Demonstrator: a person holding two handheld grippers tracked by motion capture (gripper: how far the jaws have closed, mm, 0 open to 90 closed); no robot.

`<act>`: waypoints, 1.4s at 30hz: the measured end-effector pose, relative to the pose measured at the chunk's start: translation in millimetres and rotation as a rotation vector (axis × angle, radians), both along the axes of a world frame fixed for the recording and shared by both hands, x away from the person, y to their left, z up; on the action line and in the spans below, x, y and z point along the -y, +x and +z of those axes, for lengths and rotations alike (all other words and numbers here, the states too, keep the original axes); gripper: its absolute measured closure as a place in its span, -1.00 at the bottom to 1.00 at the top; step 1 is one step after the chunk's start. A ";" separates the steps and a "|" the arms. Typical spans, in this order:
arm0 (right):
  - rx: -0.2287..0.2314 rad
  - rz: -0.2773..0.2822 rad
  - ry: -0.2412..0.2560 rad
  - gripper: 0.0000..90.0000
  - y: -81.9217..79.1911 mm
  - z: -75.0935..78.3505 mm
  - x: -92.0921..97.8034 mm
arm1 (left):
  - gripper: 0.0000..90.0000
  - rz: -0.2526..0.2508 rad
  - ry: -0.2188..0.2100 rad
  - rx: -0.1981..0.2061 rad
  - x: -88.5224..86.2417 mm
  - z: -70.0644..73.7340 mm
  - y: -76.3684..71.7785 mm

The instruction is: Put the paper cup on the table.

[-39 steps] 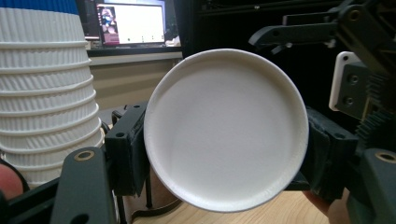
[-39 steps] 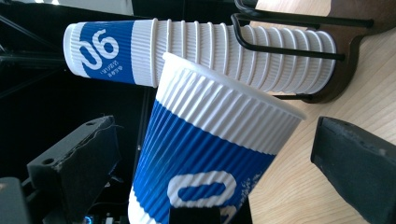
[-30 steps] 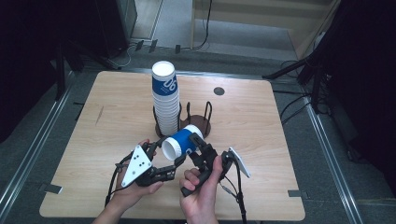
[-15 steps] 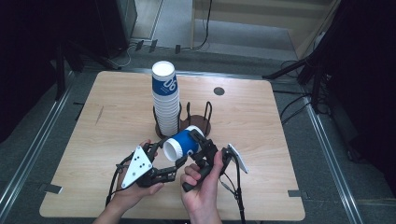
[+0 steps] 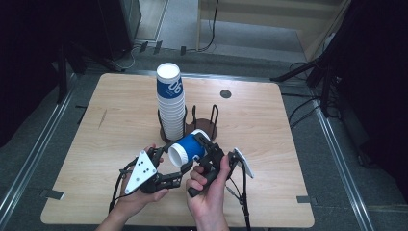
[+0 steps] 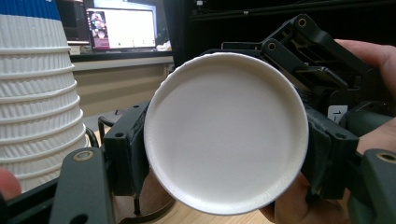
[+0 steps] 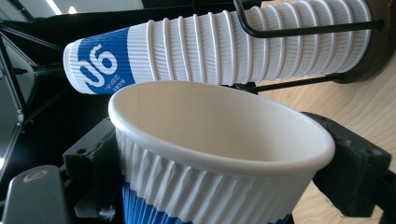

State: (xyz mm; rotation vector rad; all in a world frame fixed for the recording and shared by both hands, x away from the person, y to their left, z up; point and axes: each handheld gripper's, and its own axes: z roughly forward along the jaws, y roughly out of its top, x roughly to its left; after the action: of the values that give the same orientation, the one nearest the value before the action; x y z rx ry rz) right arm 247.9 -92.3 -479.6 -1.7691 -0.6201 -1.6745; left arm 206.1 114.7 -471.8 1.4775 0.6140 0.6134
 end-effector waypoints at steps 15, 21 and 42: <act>0.036 -0.014 0.012 -0.53 -3.8 2.6 2.2 | -0.52 -0.003 -0.003 -0.064 -5.5 4.5 -1.5; 0.105 -0.042 -0.041 -0.51 -4.1 7.6 5.3 | -0.92 -0.036 -0.015 -0.154 -12.1 7.4 -1.4; 0.325 -0.115 -0.359 -0.50 -5.1 29.2 15.4 | -1.00 0.011 0.072 -0.262 -28.8 7.1 -7.2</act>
State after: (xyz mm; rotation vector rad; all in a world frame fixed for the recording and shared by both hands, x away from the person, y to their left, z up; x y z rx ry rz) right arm 242.8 -107.7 -450.4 -1.8110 -1.0350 -2.0539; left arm 198.8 143.4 -464.7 1.6371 0.8098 0.4570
